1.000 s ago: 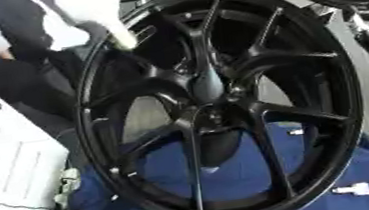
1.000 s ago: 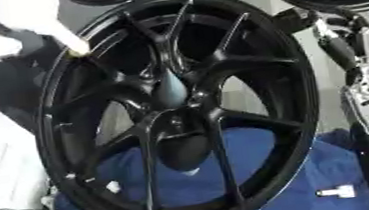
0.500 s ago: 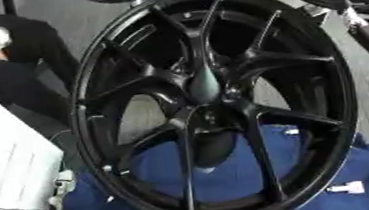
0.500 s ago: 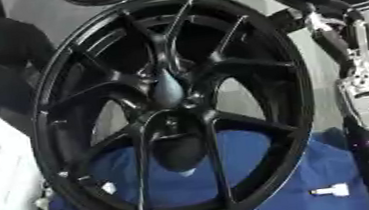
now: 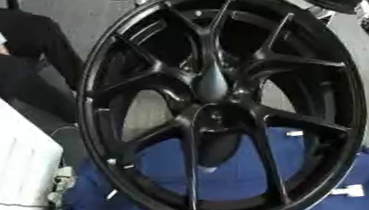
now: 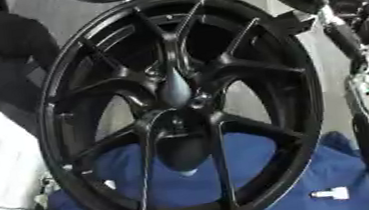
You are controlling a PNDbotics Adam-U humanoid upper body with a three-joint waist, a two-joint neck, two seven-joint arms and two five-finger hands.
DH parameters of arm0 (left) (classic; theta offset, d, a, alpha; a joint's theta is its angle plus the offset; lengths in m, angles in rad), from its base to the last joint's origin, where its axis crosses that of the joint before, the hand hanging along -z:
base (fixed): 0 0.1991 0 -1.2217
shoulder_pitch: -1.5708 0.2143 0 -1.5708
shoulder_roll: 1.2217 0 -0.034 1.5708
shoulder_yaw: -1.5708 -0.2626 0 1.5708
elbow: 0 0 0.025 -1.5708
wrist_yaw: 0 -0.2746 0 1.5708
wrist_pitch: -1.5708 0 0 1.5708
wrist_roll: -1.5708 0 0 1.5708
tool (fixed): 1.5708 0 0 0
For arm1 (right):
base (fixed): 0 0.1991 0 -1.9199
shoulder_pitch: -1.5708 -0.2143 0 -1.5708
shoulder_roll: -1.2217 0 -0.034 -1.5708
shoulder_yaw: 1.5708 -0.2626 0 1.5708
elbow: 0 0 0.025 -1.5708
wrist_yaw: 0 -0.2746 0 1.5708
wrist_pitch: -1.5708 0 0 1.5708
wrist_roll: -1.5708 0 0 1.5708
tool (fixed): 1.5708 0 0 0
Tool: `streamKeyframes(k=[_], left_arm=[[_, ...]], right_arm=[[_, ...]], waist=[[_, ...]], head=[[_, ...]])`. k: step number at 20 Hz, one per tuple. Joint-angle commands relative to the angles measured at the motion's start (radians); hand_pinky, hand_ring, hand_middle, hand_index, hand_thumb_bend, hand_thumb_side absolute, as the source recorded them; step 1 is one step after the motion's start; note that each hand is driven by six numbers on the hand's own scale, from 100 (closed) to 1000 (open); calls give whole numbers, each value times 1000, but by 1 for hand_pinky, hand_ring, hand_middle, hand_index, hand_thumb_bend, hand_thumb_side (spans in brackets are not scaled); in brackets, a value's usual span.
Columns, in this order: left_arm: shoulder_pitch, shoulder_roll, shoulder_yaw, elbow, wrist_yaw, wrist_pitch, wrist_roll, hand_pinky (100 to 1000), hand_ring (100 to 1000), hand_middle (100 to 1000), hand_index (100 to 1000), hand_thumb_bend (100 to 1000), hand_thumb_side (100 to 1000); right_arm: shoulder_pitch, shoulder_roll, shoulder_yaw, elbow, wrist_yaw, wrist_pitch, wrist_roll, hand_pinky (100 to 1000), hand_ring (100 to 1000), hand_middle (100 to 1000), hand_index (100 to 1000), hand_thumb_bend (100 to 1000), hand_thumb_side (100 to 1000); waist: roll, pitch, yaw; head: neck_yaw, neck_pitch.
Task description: Pull the pin out of the wheel hub.
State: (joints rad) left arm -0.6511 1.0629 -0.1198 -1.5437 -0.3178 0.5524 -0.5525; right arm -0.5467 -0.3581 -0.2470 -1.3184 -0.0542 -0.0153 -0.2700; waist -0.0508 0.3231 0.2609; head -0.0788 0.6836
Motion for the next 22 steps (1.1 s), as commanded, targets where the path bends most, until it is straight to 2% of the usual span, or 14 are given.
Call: streamKeyframes(k=[1, 3, 5, 7, 12, 16, 19, 22], left_arm=[[3, 22, 27, 22, 24, -17, 5, 871, 828, 798, 829, 564, 546], [12, 21, 30, 36, 18, -25, 5, 882, 841, 815, 852, 629, 592], [19, 18, 36, 46, 9, -29, 7, 877, 836, 809, 846, 633, 596], [22, 14, 45, 52, 4, -26, 21, 870, 829, 799, 836, 604, 594], [12, -12, 77, 37, 41, -1, 110, 830, 785, 748, 786, 442, 652], [7, -75, 138, -24, 152, 0, 309, 775, 718, 666, 702, 354, 628], [34, -160, 185, -75, 313, -49, 543, 743, 681, 626, 669, 291, 626], [82, -231, 190, -115, 455, -119, 754, 736, 677, 625, 671, 271, 639]], right_arm=[[-18, -29, -9, -23, -5, -2, -5, 878, 716, 721, 847, 451, 439], [-18, -29, -8, -23, -5, -2, -4, 877, 716, 720, 847, 452, 439], [-19, -29, -7, -22, -5, -2, -4, 877, 715, 720, 847, 452, 439], [-18, -28, -7, -22, -5, -2, -4, 878, 715, 720, 847, 453, 439], [-21, -24, -6, -23, -5, -2, -3, 877, 715, 720, 847, 454, 437], [-24, -20, -5, -25, -6, -4, -3, 876, 713, 718, 847, 454, 434], [-27, -13, -4, -27, -9, -5, -7, 876, 711, 717, 845, 455, 432], [-34, -6, -3, -30, -12, -7, -9, 875, 710, 716, 845, 455, 429]], waist=[[5, -30, 0], [4, -30, -1], [4, -30, -2], [4, -30, 0], [2, -34, 5], [-3, -37, 10], [-9, -37, 11], [-17, -37, 9]], head=[[-13, -4], [-16, -4], [-18, -5], [-21, -8], [-25, -12], [-28, -9], [-29, -11], [-27, -14]])
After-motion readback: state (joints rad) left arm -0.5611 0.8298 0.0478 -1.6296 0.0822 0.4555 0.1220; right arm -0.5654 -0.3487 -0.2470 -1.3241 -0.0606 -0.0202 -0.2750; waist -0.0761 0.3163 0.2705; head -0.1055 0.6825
